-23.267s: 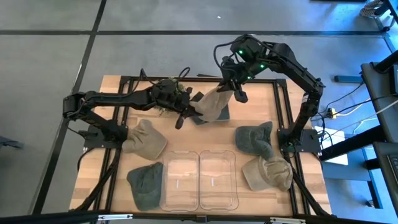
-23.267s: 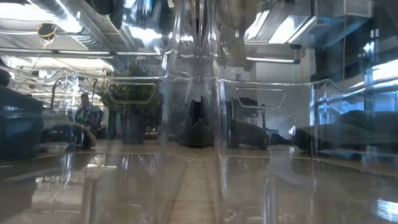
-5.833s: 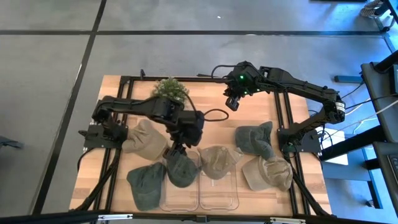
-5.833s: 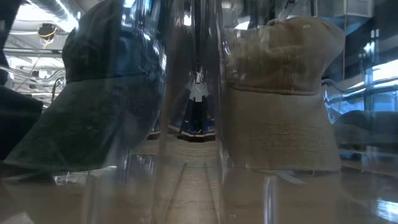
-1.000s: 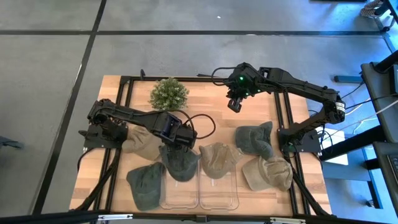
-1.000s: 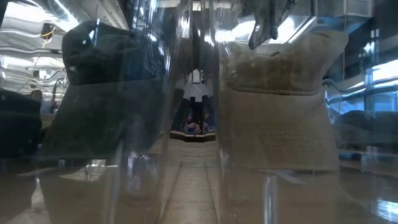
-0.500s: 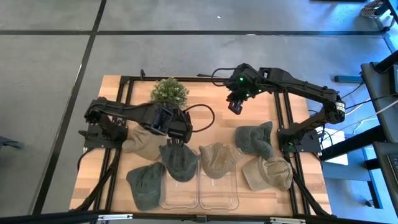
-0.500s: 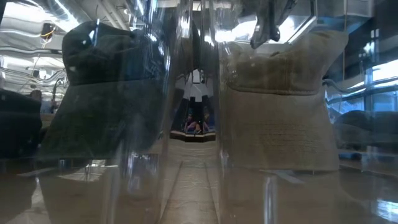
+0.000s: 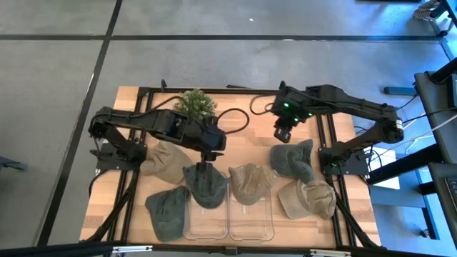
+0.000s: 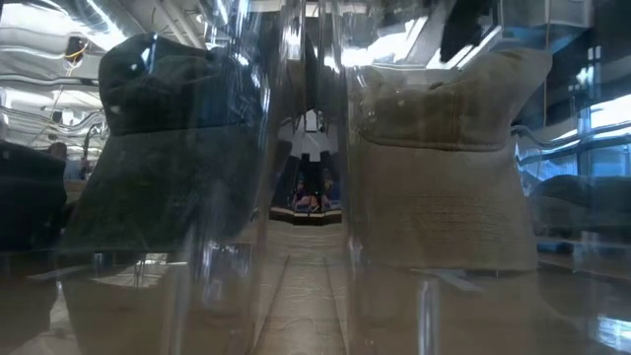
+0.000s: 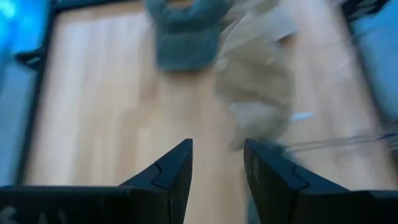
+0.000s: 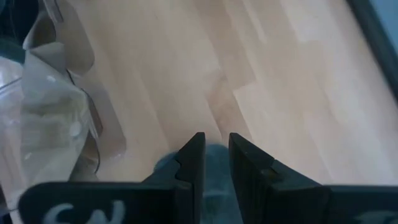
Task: Pick & Place hat
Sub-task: Put the top black cap into the left transparent bin
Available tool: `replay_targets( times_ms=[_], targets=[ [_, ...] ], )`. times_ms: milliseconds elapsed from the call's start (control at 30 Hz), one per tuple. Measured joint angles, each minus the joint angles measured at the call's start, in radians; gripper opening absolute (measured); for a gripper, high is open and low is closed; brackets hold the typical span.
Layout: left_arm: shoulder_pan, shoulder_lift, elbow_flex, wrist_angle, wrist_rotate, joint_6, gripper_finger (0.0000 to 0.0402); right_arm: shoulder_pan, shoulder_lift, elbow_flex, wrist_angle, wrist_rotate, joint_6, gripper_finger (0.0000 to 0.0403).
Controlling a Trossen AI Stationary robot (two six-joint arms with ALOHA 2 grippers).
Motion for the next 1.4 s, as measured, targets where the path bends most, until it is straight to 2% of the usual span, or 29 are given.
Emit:
replay_targets(
  times_ms=[133, 267, 333, 433, 500, 600, 733, 933, 1100, 1400],
  targets=[
    [0.039, -0.113, -0.238, 0.271, 0.124, 0.001, 0.0139, 0.090, -0.073, 0.000, -0.010, 0.042, 0.157, 0.0072],
    [0.052, -0.204, -0.456, 0.549, 0.120, 0.000, 0.0139, 0.191, -0.109, -0.001, -0.036, 0.042, 0.321, 0.0072],
    [0.052, -0.232, -0.530, 0.666, 0.120, -0.014, 0.0139, 0.244, -0.123, -0.012, -0.067, 0.062, 0.359, 0.0072],
    [0.051, -0.251, -0.601, 0.797, 0.121, -0.036, 0.0139, 0.311, -0.156, -0.065, -0.122, 0.126, 0.518, 0.0072],
    [0.051, -0.255, -0.621, 0.837, 0.120, -0.044, 0.0139, 0.345, -0.187, -0.123, -0.153, 0.167, 0.662, 0.0072],
    [0.051, -0.256, -0.622, 0.862, 0.120, -0.045, 0.0139, 0.383, -0.239, -0.243, -0.149, 0.172, 0.883, 0.0072],
    [0.054, -0.256, -0.622, 0.875, 0.120, -0.033, 0.0139, 0.418, -0.280, -0.415, -0.104, 0.142, 1.035, 0.0072],
    [0.086, -0.256, -0.622, 0.874, 0.120, -0.020, 0.0139, 0.440, -0.284, -0.632, 0.065, 0.032, 1.035, 0.0072],
    [0.121, -0.256, -0.622, 0.874, 0.120, -0.019, 0.0139, 0.455, -0.285, -0.756, 0.228, 0.024, 0.982, 0.0072],
    [0.149, -0.256, -0.622, 0.874, 0.121, -0.043, 0.0139, 0.456, -0.285, -0.846, 0.245, -0.002, 0.965, 0.0072]
  ],
)
